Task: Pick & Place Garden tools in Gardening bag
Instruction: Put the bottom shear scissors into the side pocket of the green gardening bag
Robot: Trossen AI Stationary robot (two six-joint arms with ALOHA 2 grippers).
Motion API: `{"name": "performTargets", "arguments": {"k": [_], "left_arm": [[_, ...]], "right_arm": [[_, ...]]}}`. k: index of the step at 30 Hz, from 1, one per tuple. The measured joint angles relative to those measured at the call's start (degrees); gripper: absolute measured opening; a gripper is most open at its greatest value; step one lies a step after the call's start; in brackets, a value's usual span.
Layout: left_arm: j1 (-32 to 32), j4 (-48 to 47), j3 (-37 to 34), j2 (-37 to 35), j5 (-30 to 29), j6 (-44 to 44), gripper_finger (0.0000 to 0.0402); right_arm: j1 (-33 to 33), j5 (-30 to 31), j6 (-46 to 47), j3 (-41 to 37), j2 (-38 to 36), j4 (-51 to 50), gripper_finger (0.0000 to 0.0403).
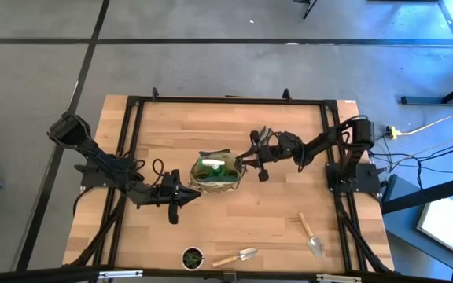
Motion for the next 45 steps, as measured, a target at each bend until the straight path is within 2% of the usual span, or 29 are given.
{"name": "performTargets", "arguments": {"k": [8,21,27,30,33,45], "left_arm": [[0.0,0.0,0.0,0.0,0.0,0.0,0.0003],[0.0,0.0,0.0,0.0,0.0,0.0,0.0002],[0.0,0.0,0.0,0.0,0.0,0.0,0.0003],[0.0,0.0,0.0,0.0,0.0,0.0,0.0002],[0.0,0.0,0.0,0.0,0.0,0.0,0.0003],[0.0,-0.5,0.0,0.0,0.0,0.0,0.0002]], "right_arm": [[-1.1,0.2,3.0,1.1,6.1,5.9,0.0053],[-1.7,0.3,5.4,1.1,6.5,6.7,0.0053],[-1.6,0.4,6.8,1.0,6.6,6.5,0.0118],[-1.6,-0.7,7.8,1.0,6.6,6.6,0.0138],[-1.4,-2.9,7.8,1.0,6.6,7.0,0.0141],[0.1,-3.3,7.5,1.0,6.6,9.6,0.0137]]}}
